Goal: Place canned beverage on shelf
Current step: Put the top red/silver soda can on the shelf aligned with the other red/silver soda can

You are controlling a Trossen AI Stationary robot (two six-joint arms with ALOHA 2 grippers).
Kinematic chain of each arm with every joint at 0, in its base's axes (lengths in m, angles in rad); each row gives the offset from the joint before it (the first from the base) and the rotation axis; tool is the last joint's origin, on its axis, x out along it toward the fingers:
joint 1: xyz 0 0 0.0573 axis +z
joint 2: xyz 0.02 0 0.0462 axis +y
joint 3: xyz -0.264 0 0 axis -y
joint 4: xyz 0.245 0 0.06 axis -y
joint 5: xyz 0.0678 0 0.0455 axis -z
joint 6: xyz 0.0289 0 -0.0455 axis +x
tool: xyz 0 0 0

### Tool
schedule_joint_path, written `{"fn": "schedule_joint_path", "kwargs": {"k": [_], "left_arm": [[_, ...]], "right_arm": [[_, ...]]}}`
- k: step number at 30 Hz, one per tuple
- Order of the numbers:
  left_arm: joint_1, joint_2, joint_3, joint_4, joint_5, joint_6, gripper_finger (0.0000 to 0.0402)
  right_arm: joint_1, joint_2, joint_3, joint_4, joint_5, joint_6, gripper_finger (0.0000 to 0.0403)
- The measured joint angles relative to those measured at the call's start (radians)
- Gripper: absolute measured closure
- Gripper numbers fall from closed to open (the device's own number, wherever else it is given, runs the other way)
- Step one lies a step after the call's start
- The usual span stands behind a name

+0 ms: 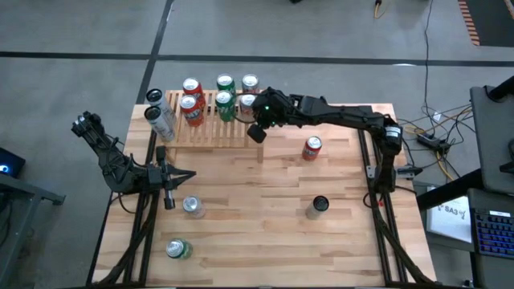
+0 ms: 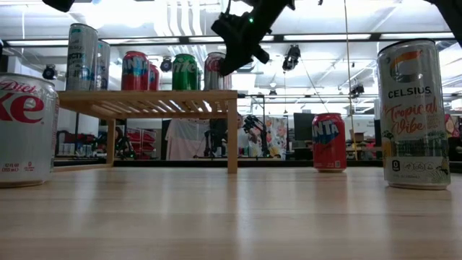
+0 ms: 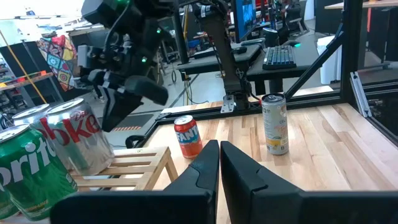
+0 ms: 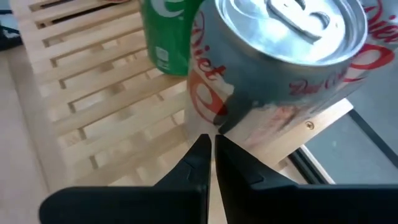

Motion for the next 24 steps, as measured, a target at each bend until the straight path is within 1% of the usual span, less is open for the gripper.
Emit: {"fn": "schedule_joint_path", "kwargs": {"k": [11,16,19,21,24], "left_arm": [[0.0,0.0,0.0,0.0,0.0,0.0,0.0401],[0.0,0.0,0.0,0.0,0.0,0.0,0.0401],[0.0,0.0,0.0,-0.001,0.0,0.0,0.0401],[0.0,0.003,0.0,-0.001,0.0,0.0,0.0401],[0.0,0.01,0.0,-0.001,0.0,0.0,0.0401]], "right_arm": [[-0.017,0.0,0.0,-0.005,-0.002,-0.005,0.039],[0.01,0.0,0.0,0.002,-0.056,0.023,0.039],[0.04,0.009,0.0,0.059,-0.053,0.023,0.039],[0.06,0.019,0.0,0.131,-0.052,0.016,0.039],[0.082,0.03,0.0,0.244,0.001,0.013,0.039]]}}
